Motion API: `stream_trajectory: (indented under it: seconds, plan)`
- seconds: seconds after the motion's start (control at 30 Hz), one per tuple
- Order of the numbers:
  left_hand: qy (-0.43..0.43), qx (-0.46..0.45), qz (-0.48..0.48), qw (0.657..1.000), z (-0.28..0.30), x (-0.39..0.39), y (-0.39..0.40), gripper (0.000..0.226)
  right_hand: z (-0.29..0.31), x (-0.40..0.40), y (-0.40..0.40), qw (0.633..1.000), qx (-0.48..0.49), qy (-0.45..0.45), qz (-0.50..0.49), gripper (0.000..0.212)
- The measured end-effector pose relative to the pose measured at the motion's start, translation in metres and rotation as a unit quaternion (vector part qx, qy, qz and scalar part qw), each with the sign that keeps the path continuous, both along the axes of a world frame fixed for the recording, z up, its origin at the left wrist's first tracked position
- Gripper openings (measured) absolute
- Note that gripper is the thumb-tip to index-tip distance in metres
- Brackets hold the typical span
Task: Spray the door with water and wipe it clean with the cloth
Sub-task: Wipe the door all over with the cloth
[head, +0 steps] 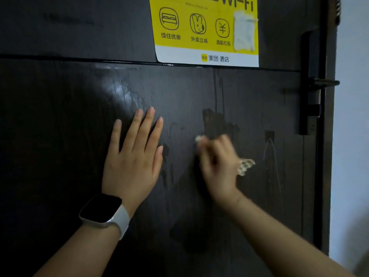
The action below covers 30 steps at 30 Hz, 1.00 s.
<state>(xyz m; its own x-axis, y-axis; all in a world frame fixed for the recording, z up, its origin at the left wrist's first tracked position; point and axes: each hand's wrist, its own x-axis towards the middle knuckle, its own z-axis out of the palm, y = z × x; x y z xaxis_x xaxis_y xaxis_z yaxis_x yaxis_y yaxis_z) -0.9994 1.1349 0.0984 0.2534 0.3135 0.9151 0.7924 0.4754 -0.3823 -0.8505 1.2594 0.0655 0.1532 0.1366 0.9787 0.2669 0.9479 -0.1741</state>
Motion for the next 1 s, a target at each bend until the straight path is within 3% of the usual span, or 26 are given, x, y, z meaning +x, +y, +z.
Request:
stream_trajectory:
  seconds: [0.1,0.17,0.23,0.3,0.37,0.4,0.47,0.6,0.67,0.77,0.87,0.93,1.0]
  plan:
    - [0.002,-0.003,0.001,1.0,0.0,0.002,-0.001,0.054,-0.026,-0.013,-0.029,0.971,0.159,-0.178,0.017,0.012]
    - [0.001,-0.005,-0.003,1.0,0.001,0.002,-0.002,0.054,-0.009,0.002,-0.014,0.951,0.201,-0.235,0.003,0.013]
    - [-0.003,-0.005,-0.002,1.0,0.002,0.002,-0.001,0.054,0.019,0.022,0.014,0.976,0.143,-0.162,-0.014,0.019]
    - [-0.004,-0.003,-0.001,1.0,0.001,0.001,-0.001,0.054,0.052,0.044,0.04,1.0,0.011,-0.009,-0.023,0.022]
    - [-0.001,-0.003,-0.003,1.0,0.0,0.001,0.0,0.055,0.071,0.05,0.051,0.988,-0.105,0.112,-0.03,0.025]
    - [0.0,-0.003,-0.004,1.0,0.001,0.001,0.0,0.055,0.074,0.044,0.049,0.983,-0.117,0.139,-0.034,0.026]
    - [0.001,-0.002,-0.005,1.0,0.0,0.001,0.0,0.055,0.072,0.018,0.025,0.991,-0.059,0.117,-0.013,0.026]
    - [-0.006,0.006,-0.009,1.0,-0.001,0.0,0.0,0.057,0.046,-0.029,-0.032,0.99,0.108,-0.078,0.046,0.012]
    - [-0.011,0.007,-0.022,1.0,0.0,0.001,-0.001,0.06,0.056,-0.016,-0.021,0.988,0.112,-0.097,0.05,0.012]
    - [-0.013,0.008,-0.016,1.0,0.001,0.001,0.001,0.061,0.089,0.021,0.025,0.997,-0.014,0.063,0.032,0.022]
    - [-0.007,0.006,-0.004,1.0,0.0,0.0,0.002,0.06,0.114,0.045,0.054,0.97,-0.154,0.185,0.022,0.025]
    - [-0.004,0.006,-0.004,1.0,0.001,-0.001,0.002,0.059,0.123,0.037,0.049,0.966,-0.159,0.201,0.021,0.024]
    - [-0.002,0.007,-0.004,1.0,0.001,0.0,0.002,0.059,0.129,0.014,0.029,0.978,-0.097,0.178,0.039,0.019]
